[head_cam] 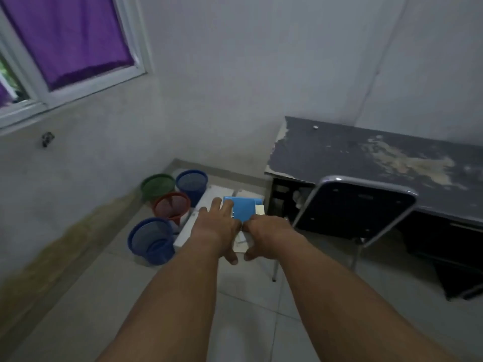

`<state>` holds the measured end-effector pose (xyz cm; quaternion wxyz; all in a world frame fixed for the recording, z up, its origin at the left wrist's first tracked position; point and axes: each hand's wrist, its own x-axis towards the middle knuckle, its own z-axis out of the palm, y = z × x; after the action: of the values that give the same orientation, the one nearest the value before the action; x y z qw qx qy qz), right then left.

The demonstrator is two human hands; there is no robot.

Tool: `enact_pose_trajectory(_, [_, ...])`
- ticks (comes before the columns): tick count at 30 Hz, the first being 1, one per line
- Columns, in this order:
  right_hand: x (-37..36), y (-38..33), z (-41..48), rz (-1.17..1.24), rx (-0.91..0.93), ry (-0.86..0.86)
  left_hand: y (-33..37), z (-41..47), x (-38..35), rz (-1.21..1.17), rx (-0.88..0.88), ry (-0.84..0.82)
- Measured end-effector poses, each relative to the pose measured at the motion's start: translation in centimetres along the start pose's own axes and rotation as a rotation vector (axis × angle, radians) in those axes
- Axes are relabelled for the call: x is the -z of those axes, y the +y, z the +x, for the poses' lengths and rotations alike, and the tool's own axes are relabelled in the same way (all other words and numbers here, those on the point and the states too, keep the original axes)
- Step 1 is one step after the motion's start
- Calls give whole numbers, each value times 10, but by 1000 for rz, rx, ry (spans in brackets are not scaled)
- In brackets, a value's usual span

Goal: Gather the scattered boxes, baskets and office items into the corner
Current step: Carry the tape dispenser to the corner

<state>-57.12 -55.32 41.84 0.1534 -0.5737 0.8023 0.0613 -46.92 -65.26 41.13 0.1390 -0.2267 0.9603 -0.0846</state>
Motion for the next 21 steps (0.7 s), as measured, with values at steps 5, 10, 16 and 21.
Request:
enact_pose_trajectory(5, [-9, -7, 85, -29, 79, -62, -47, 43, -35, -32, 48, -54])
enact_pose_trajectory(10, [-18, 16, 166, -7, 127, -162, -69, 107, -64, -116, 91, -156])
enact_pose_trajectory(16, [-19, 33, 253, 66, 141, -327, -100, 175, -92, -228, 130, -265])
enact_pose_trajectory(21, [-35, 38, 323, 111, 86, -438, -143, 229, -126, -308, 43, -354])
